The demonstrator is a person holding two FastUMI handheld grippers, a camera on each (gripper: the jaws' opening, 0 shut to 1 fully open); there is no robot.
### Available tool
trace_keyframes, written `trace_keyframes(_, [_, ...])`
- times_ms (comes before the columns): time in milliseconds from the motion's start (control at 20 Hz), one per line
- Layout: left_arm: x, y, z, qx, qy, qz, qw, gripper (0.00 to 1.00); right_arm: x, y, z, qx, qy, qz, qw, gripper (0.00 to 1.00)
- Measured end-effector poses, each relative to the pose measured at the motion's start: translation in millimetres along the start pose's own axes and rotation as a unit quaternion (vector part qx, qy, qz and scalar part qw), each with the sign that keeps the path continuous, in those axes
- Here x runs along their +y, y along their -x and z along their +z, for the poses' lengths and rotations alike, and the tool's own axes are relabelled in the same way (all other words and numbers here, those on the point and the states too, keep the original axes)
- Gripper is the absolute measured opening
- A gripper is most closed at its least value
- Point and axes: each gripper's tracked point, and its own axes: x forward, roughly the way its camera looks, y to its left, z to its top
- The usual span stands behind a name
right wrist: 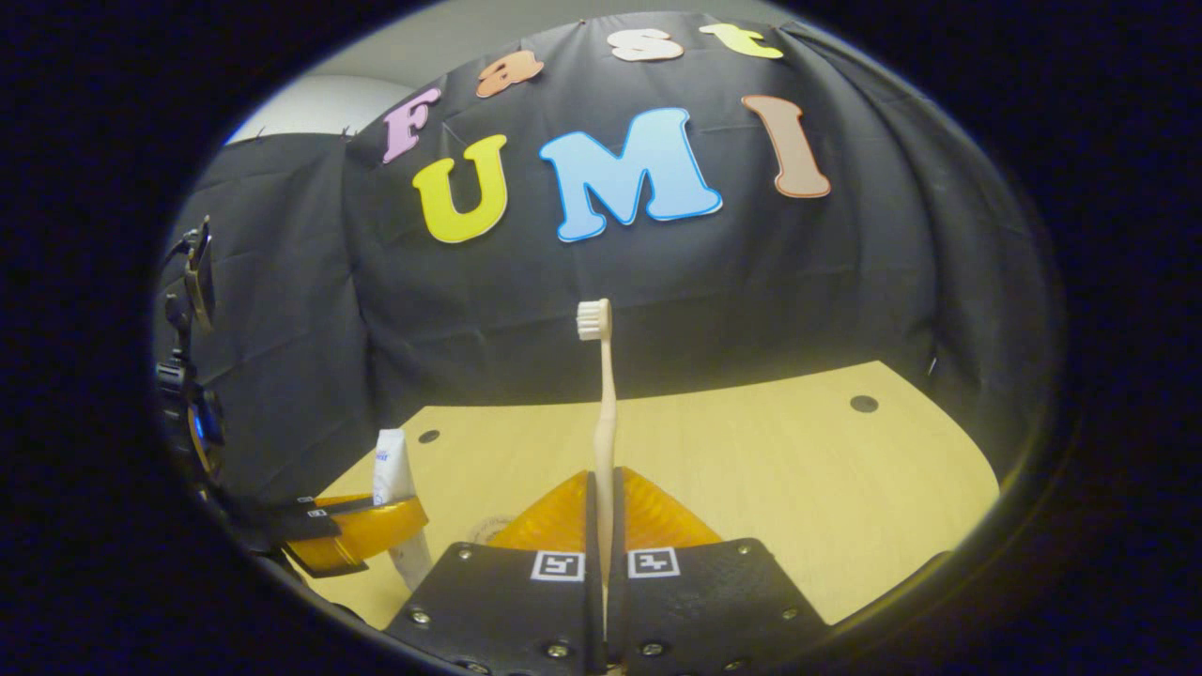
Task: Put the toothbrush and toothpaste on the desktop into the cup, then pick up the cup and place it on the coaster on the desktop.
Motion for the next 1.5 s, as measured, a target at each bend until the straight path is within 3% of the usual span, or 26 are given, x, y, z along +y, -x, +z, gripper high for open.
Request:
trace_keyframes(400, [-4.0,-12.8,28.5,-0.025,0.007,-0.006,1.0,0.27,-3.2,-49.4,12.3,-0.03,0.018,0.009,0.999,0.03])
trace_keyframes(950, [-5.8,-25.9,19.0,-0.007,0.012,-0.013,1.0,0.27,-17.0,-85.5,-33.1,0.047,0.017,-0.003,0.999,0.06])
trace_keyframes(1050, [-6.8,-28.1,18.7,-0.006,0.011,-0.014,1.0,0.26,-15.1,-82.2,-39.5,0.056,0.02,-0.001,0.998,0.12])
trace_keyframes(1150, [-9.4,-29.1,19.3,-0.008,0.008,-0.016,1.0,0.27,-15.8,-79.8,-40.4,0.058,0.029,-0.002,0.998,0.25])
trace_keyframes(1300, [-13.4,-31.5,22.2,-0.011,0.007,-0.02,1.0,0.28,-14.0,-72.9,-40.1,0.062,0.031,0.005,0.998,0.68])
trace_keyframes(1400, [-16.8,-34.7,21.7,-0.01,0.009,-0.022,1.0,0.27,-16.5,-66.7,-34.0,0.055,0.028,0.004,0.998,0.82])
trace_keyframes(1500, [-21.2,-38.9,22.5,-0.012,0.014,-0.025,1.0,0.27,-15.1,-60.4,-25.4,0.045,0.02,0.007,0.999,0.87])
